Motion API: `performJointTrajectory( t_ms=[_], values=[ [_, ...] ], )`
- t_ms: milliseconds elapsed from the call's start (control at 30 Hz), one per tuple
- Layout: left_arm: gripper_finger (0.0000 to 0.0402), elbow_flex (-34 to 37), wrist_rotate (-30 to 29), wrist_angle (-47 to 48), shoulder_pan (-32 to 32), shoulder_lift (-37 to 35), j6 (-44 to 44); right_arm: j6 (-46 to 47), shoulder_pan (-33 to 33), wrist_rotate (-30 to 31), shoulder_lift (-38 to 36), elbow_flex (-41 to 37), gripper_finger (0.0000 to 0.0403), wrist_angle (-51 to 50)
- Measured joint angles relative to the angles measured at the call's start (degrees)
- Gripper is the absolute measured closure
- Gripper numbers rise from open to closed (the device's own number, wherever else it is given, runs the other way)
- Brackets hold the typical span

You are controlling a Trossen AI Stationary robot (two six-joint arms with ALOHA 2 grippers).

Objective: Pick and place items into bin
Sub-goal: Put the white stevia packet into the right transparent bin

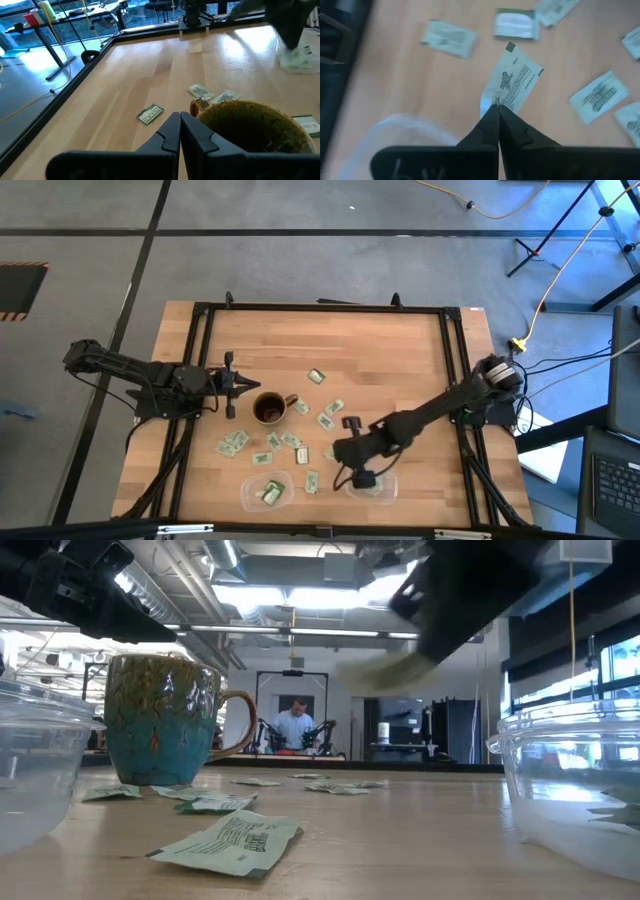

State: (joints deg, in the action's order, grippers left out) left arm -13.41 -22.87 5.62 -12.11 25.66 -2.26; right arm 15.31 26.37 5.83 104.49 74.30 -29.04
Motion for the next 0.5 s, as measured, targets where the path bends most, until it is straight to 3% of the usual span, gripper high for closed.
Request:
performJointTrajectory(
  t_ms=[233, 500],
  values=[
    [0.0395, 0.0, 0.0, 0.3, 0.0, 0.0, 0.0, 13.9, 7.2, -0.6, -4.3, 0.0, 0.0402, -7.7],
    [0.0396, 0.0, 0.0, 0.4, 0.0, 0.0, 0.0, 25.3, 13.8, -0.5, -2.6, -0.5, 0.0402, -7.9]
  ],
)
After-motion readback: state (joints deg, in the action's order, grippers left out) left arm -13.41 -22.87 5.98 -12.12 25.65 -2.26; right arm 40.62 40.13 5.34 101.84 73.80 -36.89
